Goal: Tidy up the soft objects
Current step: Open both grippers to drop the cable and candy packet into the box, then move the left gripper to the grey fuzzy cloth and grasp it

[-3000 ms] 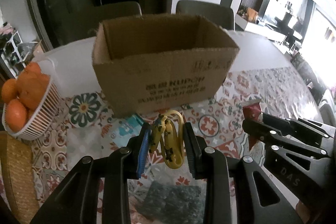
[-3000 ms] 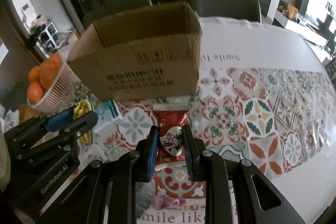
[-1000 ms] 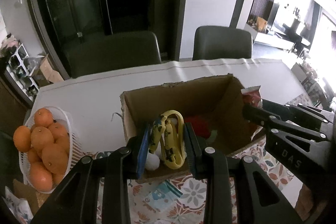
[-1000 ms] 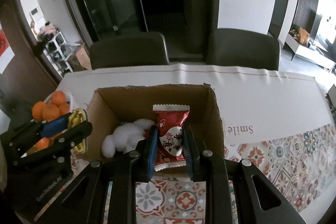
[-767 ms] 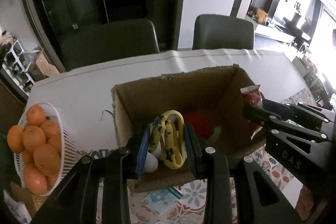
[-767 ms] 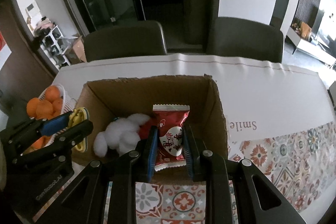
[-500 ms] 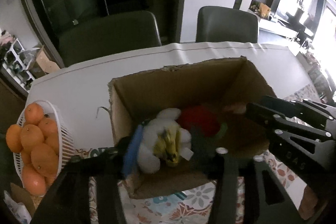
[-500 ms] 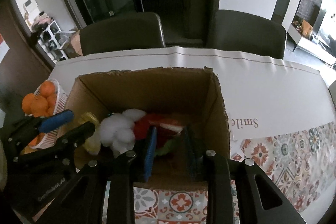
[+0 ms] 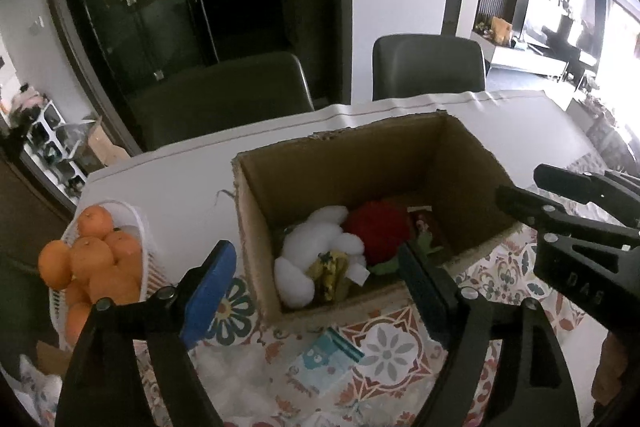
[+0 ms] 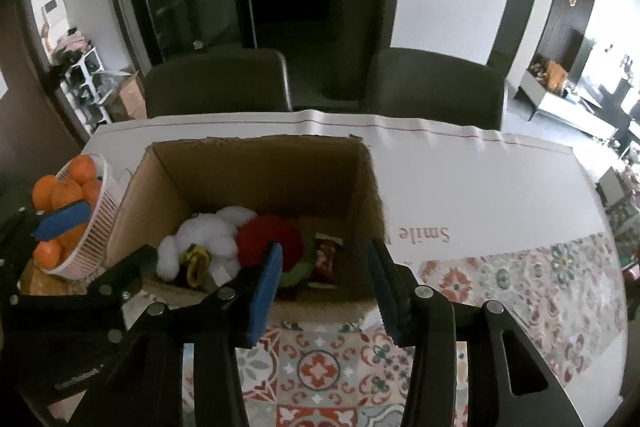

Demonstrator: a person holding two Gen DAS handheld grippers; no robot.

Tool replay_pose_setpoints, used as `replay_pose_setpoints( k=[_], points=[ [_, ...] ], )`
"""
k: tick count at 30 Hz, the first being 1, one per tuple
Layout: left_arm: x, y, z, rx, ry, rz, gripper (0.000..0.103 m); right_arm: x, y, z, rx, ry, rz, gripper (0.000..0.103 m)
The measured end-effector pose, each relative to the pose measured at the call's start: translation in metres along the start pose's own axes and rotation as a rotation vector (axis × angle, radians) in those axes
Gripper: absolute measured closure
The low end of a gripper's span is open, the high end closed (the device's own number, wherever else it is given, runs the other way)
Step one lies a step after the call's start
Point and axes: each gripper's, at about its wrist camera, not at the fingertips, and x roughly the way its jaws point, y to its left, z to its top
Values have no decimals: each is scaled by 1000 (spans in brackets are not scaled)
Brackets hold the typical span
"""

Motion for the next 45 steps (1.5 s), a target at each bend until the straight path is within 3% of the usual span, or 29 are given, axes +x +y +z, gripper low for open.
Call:
replay_pose_setpoints(
  k=[11,19,31,45],
  points=[
    [-52,-2,-36,-5,-69,7,11,-49,9,-36,-21,-46,22,57],
    [-76,0,-70,-23,-74,-20,11,-78,24,-62,-57,-82,13,51],
    [-97,-13,-116,-25,-22,-74,10,-95,22,-112,-43,-20,36,48],
    [-86,-37,-164,-24,111,-149,10,-94,12,-161,-3,52,56,48]
  ],
)
